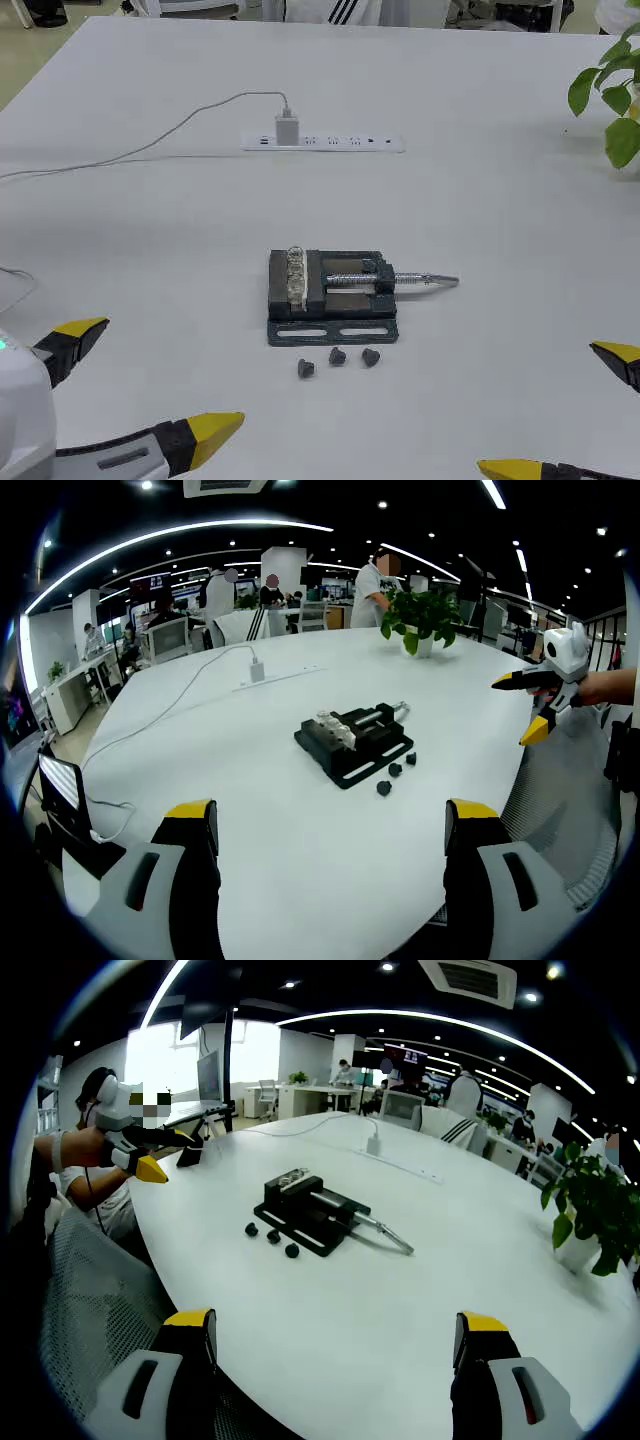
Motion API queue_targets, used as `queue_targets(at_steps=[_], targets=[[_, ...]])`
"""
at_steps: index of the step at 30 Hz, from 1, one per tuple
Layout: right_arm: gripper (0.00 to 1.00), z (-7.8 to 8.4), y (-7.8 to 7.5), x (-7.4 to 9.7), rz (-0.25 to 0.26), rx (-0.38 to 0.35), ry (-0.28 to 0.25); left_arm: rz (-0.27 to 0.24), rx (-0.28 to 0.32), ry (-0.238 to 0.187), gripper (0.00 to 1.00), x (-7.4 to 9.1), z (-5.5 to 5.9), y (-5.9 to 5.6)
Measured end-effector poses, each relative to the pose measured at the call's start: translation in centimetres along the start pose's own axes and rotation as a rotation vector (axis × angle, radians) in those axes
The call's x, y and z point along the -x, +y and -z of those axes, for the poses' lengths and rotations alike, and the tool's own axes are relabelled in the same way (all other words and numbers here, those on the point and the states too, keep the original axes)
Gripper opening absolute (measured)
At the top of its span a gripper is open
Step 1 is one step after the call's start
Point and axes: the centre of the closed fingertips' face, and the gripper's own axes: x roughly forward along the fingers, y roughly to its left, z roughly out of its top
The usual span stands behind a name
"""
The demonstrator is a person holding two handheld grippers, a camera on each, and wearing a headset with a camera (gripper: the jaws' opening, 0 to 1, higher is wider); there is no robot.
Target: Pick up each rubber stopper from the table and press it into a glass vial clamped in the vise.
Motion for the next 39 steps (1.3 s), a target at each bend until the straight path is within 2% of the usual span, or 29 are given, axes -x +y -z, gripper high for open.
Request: queue_targets(at_steps=[19,31,39], targets=[[0.97,0.3,0.4,-1.0,0.003,-0.045,-0.010,-0.010,0.037,0.004,0.92,-0.1,0.9,-0.5],[0.94,-0.6,0.7,-2.2,0.005,-0.062,-0.030,-0.011,0.037,0.004,0.92,0.1,1.3,-0.6],[0.92,-1.3,1.4,-3.3,-0.017,-0.044,-0.030,-0.003,0.036,0.005,0.92,0.2,1.6,-0.7]])
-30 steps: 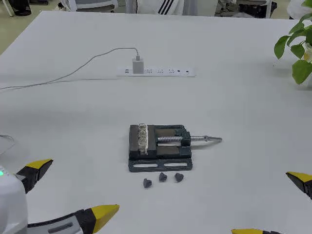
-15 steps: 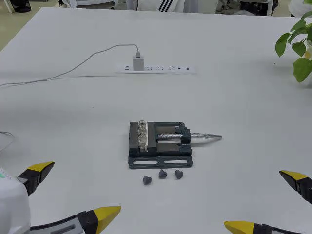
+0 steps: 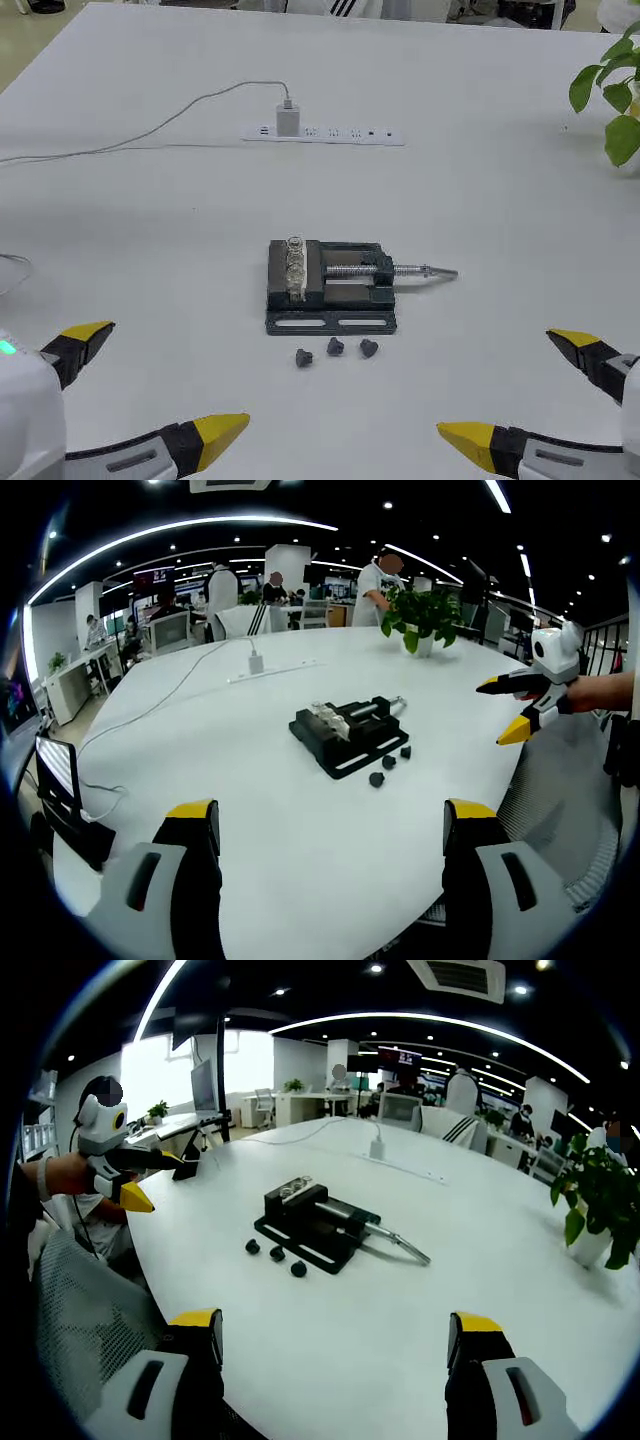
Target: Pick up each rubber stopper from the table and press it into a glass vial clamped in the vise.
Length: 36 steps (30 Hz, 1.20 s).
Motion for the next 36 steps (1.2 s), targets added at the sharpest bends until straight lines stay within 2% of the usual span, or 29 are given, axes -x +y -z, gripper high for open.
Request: queue_targets(at_steps=[19,26,36], targets=[[0.89,-1.6,2.1,-4.2,-0.102,0.094,0.041,0.012,0.008,-0.003,0.91,-0.1,0.5,-0.7],[0.87,-1.7,3.3,-5.9,-0.140,0.108,0.057,0.019,0.010,0.000,0.91,-0.1,0.7,-1.0],[0.76,-1.3,4.6,-7.8,-0.176,0.089,0.079,0.021,0.013,0.007,0.90,0.0,0.9,-1.0]])
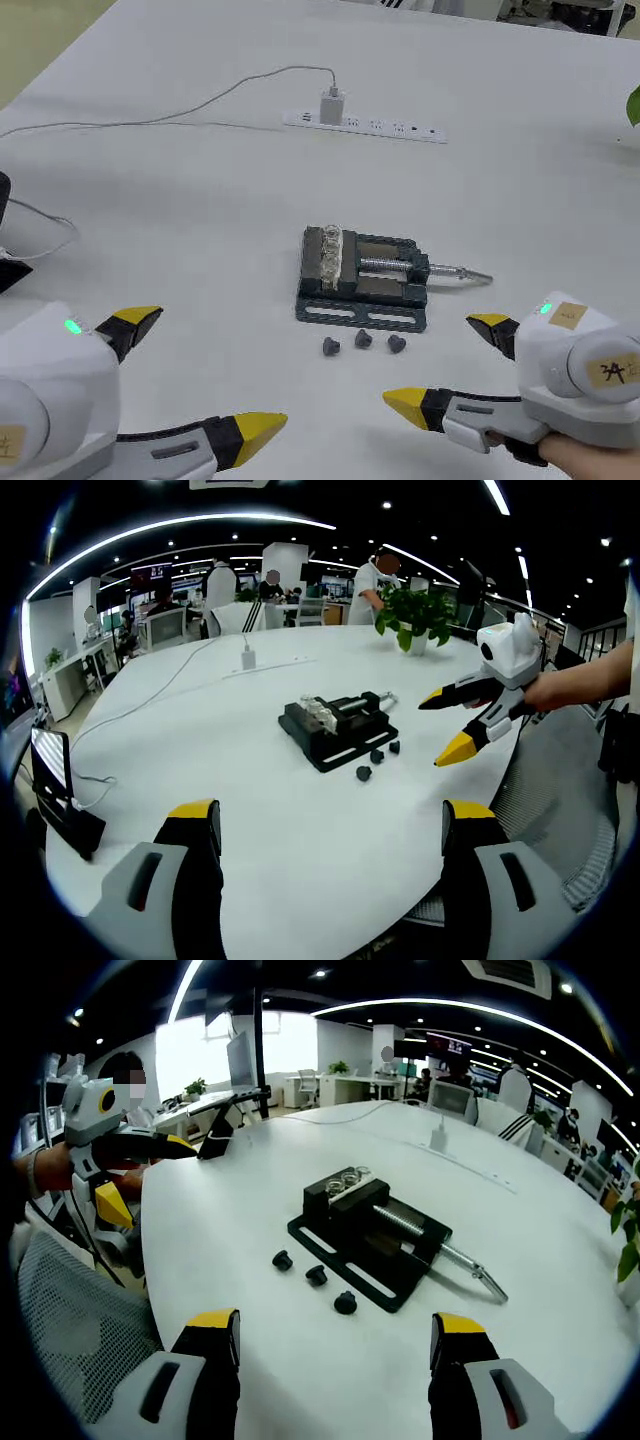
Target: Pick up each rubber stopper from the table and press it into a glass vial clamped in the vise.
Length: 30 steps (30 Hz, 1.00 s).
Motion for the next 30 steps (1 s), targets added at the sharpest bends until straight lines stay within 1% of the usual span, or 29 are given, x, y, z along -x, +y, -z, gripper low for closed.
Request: queue_targets(at_steps=[4,7,11,18,23,30], targets=[[0.70,0.2,0.2,-0.7,-0.011,0.003,0.011,0.004,-0.001,0.005,0.90,0.0,0.1,-0.1],[0.68,0.3,0.1,-1.2,-0.011,-0.001,0.018,0.006,0.000,0.008,0.90,0.0,0.1,-0.1],[0.61,0.4,0.1,-1.8,-0.008,-0.005,0.024,0.008,0.001,0.013,0.90,-0.1,0.2,-0.1],[0.45,0.3,-0.4,-2.2,0.017,-0.051,0.018,0.012,0.004,0.020,0.90,-0.2,0.5,-0.2],[0.38,0.4,-0.6,-2.5,0.034,-0.064,0.023,0.015,0.007,0.025,0.89,-0.2,0.7,-0.3],[0.28,0.7,-0.5,-2.9,0.041,-0.077,0.029,0.017,0.010,0.028,0.89,-0.2,0.9,-0.4]])
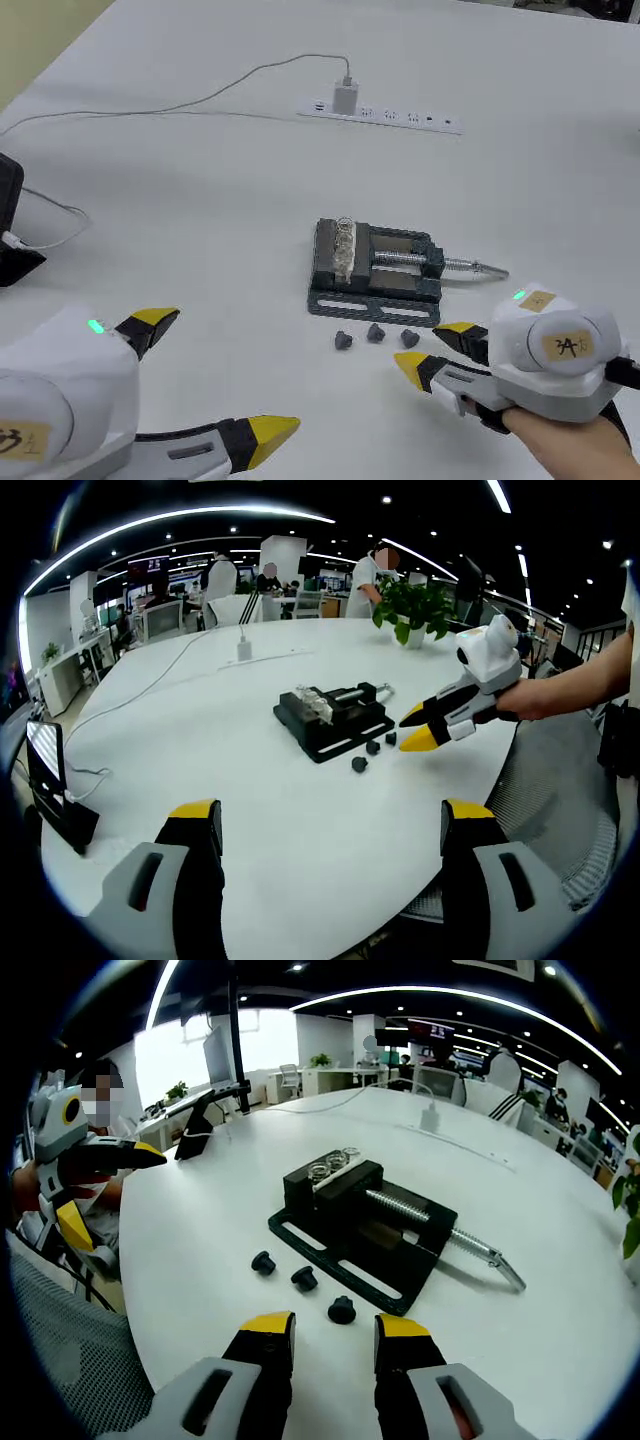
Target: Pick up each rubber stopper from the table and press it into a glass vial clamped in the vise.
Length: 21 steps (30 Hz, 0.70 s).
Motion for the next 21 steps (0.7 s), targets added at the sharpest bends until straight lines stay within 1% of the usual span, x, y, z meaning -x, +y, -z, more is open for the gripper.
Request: queue_targets(at_steps=[5,10,21], targets=[[0.21,0.18,-0.07,-0.43,0.012,-0.015,0.004,0.000,0.002,0.002,0.89,0.02,0.08,0.00],[0.18,0.18,-0.39,-0.70,0.029,-0.026,0.003,-0.002,0.006,0.004,0.89,0.05,0.20,0.05],[0.12,0.22,-0.49,-1.09,0.037,-0.041,0.003,0.000,0.011,0.010,0.88,-0.16,0.40,-0.01]])
